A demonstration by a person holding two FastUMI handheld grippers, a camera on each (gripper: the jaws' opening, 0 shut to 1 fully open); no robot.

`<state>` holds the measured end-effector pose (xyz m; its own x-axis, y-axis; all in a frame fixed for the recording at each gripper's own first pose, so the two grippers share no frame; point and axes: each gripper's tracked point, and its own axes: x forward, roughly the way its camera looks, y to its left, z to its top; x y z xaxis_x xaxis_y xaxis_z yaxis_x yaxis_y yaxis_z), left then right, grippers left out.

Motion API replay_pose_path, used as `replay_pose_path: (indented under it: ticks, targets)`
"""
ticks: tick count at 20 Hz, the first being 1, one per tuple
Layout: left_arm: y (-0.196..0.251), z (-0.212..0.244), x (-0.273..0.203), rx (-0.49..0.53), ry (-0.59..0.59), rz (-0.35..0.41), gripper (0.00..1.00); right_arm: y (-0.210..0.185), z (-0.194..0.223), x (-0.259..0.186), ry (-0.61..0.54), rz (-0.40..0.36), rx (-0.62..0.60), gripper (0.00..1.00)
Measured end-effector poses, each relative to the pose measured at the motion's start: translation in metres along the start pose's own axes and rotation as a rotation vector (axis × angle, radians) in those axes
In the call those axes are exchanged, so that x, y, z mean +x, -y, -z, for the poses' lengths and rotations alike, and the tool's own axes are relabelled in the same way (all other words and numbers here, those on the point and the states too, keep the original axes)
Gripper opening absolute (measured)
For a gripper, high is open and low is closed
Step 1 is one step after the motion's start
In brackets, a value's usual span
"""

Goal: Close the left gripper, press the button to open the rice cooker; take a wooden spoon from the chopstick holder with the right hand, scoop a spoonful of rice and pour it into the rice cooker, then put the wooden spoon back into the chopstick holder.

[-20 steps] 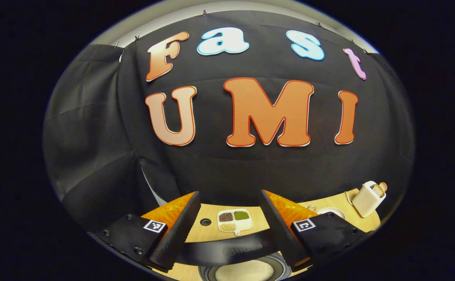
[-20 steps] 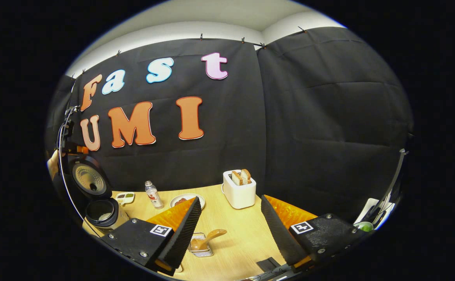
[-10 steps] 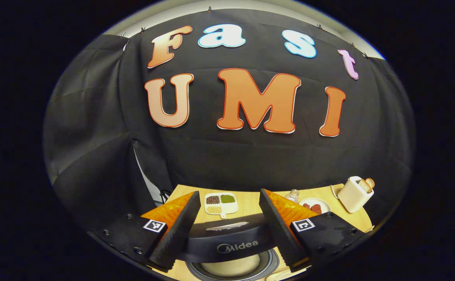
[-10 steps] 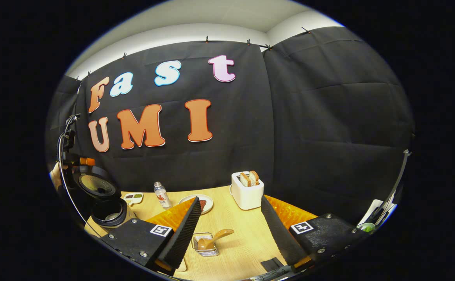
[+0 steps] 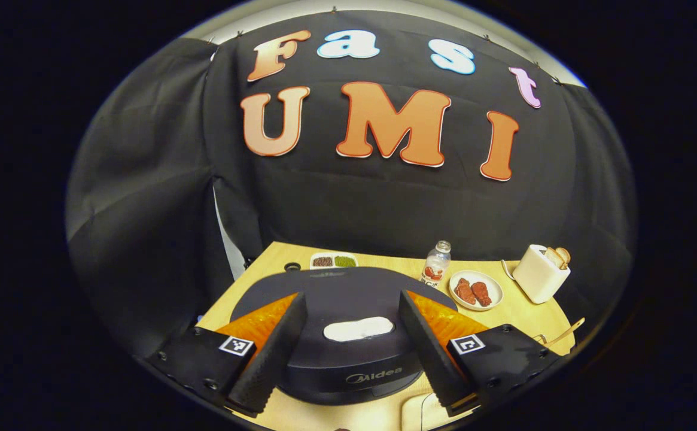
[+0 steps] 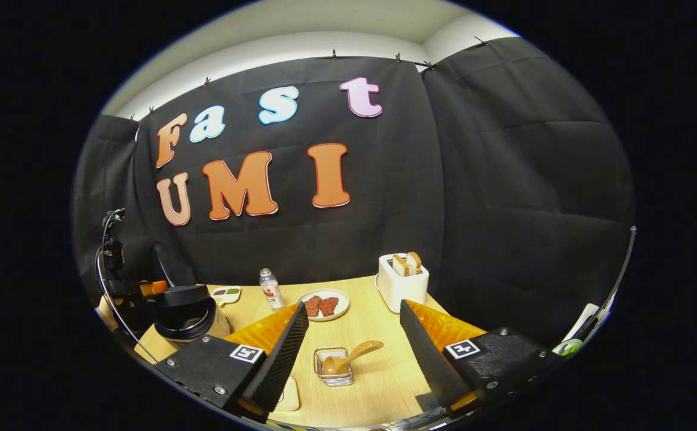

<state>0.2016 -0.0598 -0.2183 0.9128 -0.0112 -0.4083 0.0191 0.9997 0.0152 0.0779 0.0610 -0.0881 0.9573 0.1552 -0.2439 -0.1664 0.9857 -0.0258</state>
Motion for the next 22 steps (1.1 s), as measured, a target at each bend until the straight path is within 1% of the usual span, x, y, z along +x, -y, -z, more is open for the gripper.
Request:
replay_pose_path:
  ticks: [2, 6, 7, 8, 9, 10, 12, 13, 14, 15, 16, 17, 18, 19, 21, 22]
  targets:
    - [0.000, 0.010, -0.001, 0.021, 0.029, -0.012, 1.00, 0.001, 0.005, -0.002, -0.006, -0.002, -0.007, 0.95]
    - [0.002, 0.033, -0.001, 0.045, 0.059, -0.025, 1.00, 0.007, 0.019, -0.006, -0.033, 0.007, 0.028, 0.95]
    - [0.002, 0.040, 0.000, 0.055, 0.054, -0.027, 0.96, 0.010, 0.021, -0.008, -0.038, 0.011, 0.034, 0.95]
    - [0.002, 0.050, 0.002, 0.061, 0.040, -0.031, 0.96, 0.012, 0.025, -0.010, -0.042, 0.017, 0.038, 0.95]
    - [0.002, 0.057, 0.003, 0.067, 0.032, -0.034, 1.00, 0.014, 0.025, -0.011, -0.044, 0.022, 0.039, 0.95]
    - [0.002, 0.065, 0.002, 0.073, 0.022, -0.036, 1.00, 0.017, 0.027, -0.012, -0.044, 0.028, 0.039, 0.95]
    - [0.002, 0.061, 0.001, 0.079, 0.074, -0.040, 1.00, 0.022, 0.029, -0.014, -0.044, 0.038, 0.036, 0.95]
    - [0.002, 0.063, -0.001, 0.076, 0.082, -0.040, 0.96, 0.024, 0.030, -0.015, -0.045, 0.041, 0.037, 0.95]
    - [0.002, 0.065, 0.001, 0.078, 0.109, -0.039, 0.98, 0.026, 0.030, -0.015, -0.046, 0.046, 0.039, 0.95]
    - [0.003, 0.070, 0.005, 0.086, 0.097, -0.043, 1.00, 0.028, 0.032, -0.015, -0.047, 0.050, 0.040, 0.95]
    - [0.003, 0.078, 0.001, 0.090, 0.079, -0.046, 1.00, 0.030, 0.034, -0.015, -0.049, 0.055, 0.042, 0.95]
    - [0.004, 0.071, 0.000, 0.106, 0.107, -0.045, 1.00, 0.032, 0.036, -0.014, -0.051, 0.059, 0.044, 0.95]
    - [0.004, 0.075, 0.002, 0.114, 0.094, -0.046, 1.00, 0.034, 0.038, -0.014, -0.054, 0.061, 0.047, 0.95]
    - [0.003, 0.071, 0.003, 0.121, 0.109, -0.043, 0.99, 0.035, 0.038, -0.013, -0.055, 0.060, 0.051, 0.95]
    - [0.002, 0.065, 0.001, 0.113, 0.056, -0.043, 0.97, 0.034, 0.036, -0.010, -0.055, 0.053, 0.056, 0.95]
    - [0.002, 0.064, -0.004, 0.097, 0.010, -0.044, 0.97, 0.033, 0.031, -0.009, -0.049, 0.046, 0.057, 0.95]
